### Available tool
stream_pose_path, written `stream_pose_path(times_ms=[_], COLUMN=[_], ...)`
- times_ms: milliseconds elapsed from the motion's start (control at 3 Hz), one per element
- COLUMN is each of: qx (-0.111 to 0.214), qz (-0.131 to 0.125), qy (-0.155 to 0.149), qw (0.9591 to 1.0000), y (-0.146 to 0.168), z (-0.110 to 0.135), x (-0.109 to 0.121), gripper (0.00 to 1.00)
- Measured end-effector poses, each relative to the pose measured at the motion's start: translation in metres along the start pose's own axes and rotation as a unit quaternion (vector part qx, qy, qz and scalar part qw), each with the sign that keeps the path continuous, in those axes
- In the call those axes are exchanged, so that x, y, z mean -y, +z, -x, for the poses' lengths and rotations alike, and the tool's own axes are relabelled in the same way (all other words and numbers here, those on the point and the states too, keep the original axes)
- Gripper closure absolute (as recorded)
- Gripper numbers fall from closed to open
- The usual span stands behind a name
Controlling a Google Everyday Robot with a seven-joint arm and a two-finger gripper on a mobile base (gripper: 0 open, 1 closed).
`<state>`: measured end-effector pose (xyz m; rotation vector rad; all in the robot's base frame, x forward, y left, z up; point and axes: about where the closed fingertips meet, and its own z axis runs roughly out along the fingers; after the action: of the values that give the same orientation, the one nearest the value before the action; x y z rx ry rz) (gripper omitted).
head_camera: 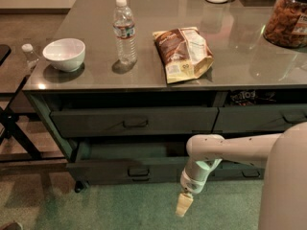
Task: Close middle drawer
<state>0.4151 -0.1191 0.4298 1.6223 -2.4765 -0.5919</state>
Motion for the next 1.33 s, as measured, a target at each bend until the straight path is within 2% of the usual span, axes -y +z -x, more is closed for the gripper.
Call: stream_pose_path(times_ms=[667, 1000, 1333], qx=[0.003, 0.013, 0.020], qz=[-0.002, -0.021, -0.051], qy=[0.002, 0.004, 0.006], qw=[1.0000, 0.9997, 0.9985], y=[0.000, 0.001, -0.008], z=[0.001, 0.009, 0.020], x=[0.002, 0.018, 0.037], gripper=[0.84, 1.00, 1.00])
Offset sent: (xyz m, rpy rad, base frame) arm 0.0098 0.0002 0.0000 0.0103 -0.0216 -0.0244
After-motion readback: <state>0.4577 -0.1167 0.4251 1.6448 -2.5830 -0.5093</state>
